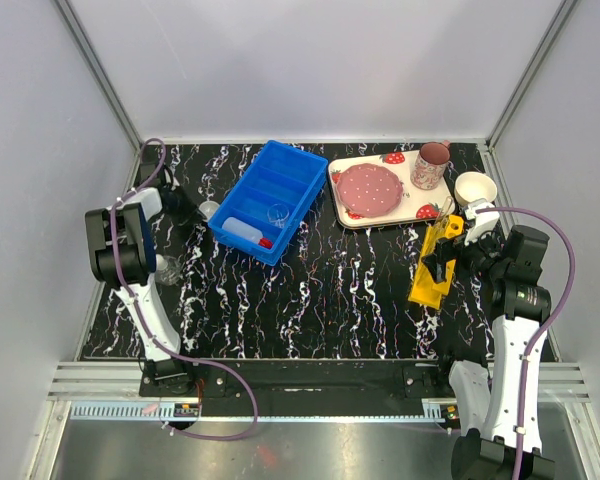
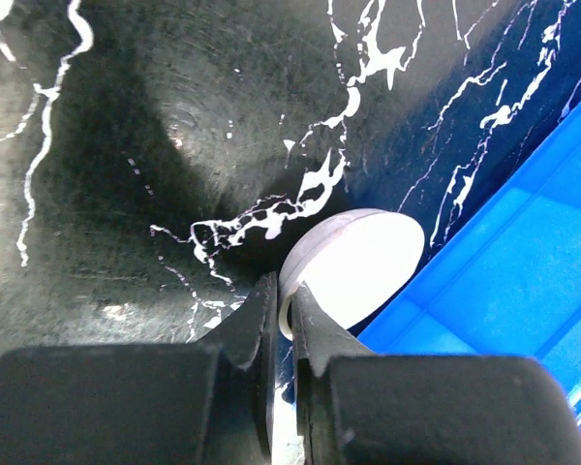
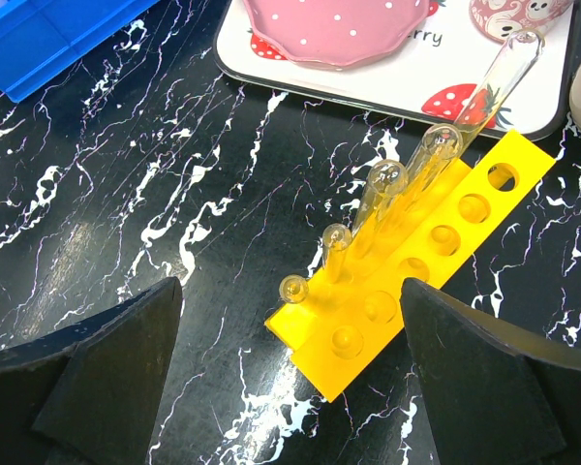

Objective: Organize the chemistry lab equipment

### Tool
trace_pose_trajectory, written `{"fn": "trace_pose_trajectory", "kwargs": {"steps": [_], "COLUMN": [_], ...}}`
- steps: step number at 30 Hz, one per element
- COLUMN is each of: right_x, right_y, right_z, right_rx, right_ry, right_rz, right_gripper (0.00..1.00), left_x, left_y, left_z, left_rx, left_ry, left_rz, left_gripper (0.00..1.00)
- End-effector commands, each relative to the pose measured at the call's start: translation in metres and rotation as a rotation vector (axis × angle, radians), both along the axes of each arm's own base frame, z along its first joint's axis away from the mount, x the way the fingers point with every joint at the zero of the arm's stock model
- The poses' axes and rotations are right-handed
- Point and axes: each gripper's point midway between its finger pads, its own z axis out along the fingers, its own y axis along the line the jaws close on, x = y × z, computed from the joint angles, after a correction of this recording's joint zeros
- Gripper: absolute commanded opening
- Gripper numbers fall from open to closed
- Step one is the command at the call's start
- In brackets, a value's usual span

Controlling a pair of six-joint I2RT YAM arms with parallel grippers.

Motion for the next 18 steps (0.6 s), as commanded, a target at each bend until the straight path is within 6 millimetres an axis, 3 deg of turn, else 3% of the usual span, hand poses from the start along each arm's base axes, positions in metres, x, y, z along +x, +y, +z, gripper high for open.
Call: {"fn": "trace_pose_trajectory", "kwargs": {"steps": [1,5,11,14,18], "right_x": [0.003,0.000,-0.002,-0.003,-0.014], "right_y": [0.000,0.002,-0.002,-0.010,-0.019], "right_z": [0.006,0.010,0.018,0.029,0.044], "right_rx": [-0.007,-0.008,-0.029,-0.064,-0.144], "right_ry": [-0.035,-0.049,-0.079,-0.101,-0.103], "right_rz": [0.012,0.023,-0.010,-0.055,-0.082], "right_gripper": [1.00,1.00,1.00,1.00,1.00], "left_x": [0.013,0.012,-0.001,-0.011,-0.026], "left_y": [0.020,0.032,0.033,0.027,0.008], "left_z": [0.043,0.083,0.116,0.140,0.158], "left_rx": [0.083,0.110,0.105,0.095,0.008], "left_ry": [-0.127,-0.225,-0.329,-0.397,-0.471], "left_rz": [0.056,0.100,0.146,0.149,0.131], "left_gripper": [0.06,0.04,0.03,0.03,0.02]}}
